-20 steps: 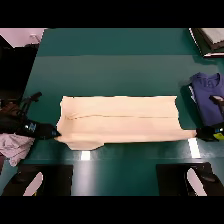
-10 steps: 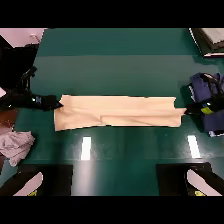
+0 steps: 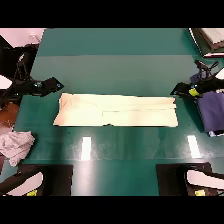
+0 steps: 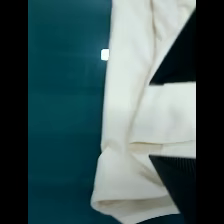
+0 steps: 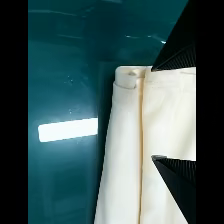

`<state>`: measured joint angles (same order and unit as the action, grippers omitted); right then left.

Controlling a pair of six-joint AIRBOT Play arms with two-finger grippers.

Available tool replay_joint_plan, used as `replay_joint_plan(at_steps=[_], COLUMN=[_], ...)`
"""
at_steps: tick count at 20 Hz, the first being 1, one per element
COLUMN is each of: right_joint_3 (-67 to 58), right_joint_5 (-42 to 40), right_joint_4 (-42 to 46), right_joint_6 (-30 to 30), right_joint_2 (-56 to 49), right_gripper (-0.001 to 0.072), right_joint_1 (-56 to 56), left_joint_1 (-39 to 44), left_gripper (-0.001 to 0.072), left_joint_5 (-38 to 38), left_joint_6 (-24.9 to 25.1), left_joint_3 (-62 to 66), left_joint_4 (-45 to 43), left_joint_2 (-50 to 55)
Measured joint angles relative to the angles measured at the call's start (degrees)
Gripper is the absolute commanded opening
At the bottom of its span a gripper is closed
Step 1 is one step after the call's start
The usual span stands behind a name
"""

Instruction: Fold the shirts.

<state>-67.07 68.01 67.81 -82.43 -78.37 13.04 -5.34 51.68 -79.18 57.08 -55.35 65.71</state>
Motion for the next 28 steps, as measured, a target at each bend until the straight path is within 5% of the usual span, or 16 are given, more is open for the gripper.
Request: replay_joint_plan(at_steps=[1,12,14,16,18,19,28], right_joint_3=[0.1,12.4,13.0,13.4,13.6,13.7,11.2], right_joint_5=[1.5,8.6,9.0,8.7,7.8,7.1,8.2], right_joint_4=[-0.3,-15.5,-19.4,-21.9,-23.0,-22.8,-24.6], right_joint_6=[1.4,17.5,19.3,20.7,21.7,22.4,23.5], right_joint_2=[-0.3,-5.7,-7.8,-9.4,-10.5,-10.9,-1.9], right_gripper=[0.0591,0.0546,0.0429,0.0424,0.0081,0.0020,0.0015], right_joint_1=[1.2,15.6,15.7,14.7,13.1,12.3,9.4], left_joint_1=[0.0,0.0,0.0,0.0,0.0,0.0,13.7], left_gripper=[0.0035,0.0033,0.0024,0.0024,0.0023,0.0023,0.0023], left_joint_5=[1.7,12.3,12.7,13.2,13.6,13.9,9.0], left_joint_6=[0.0,2.6,2.6,2.6,2.6,2.6,1.3], left_joint_3=[0.2,0.8,0.8,0.8,0.8,0.8,3.7], left_joint_4=[0.0,0.1,0.1,0.1,0.2,0.3,1.6], left_joint_2=[0.1,0.4,0.4,0.4,0.4,0.4,5.2])
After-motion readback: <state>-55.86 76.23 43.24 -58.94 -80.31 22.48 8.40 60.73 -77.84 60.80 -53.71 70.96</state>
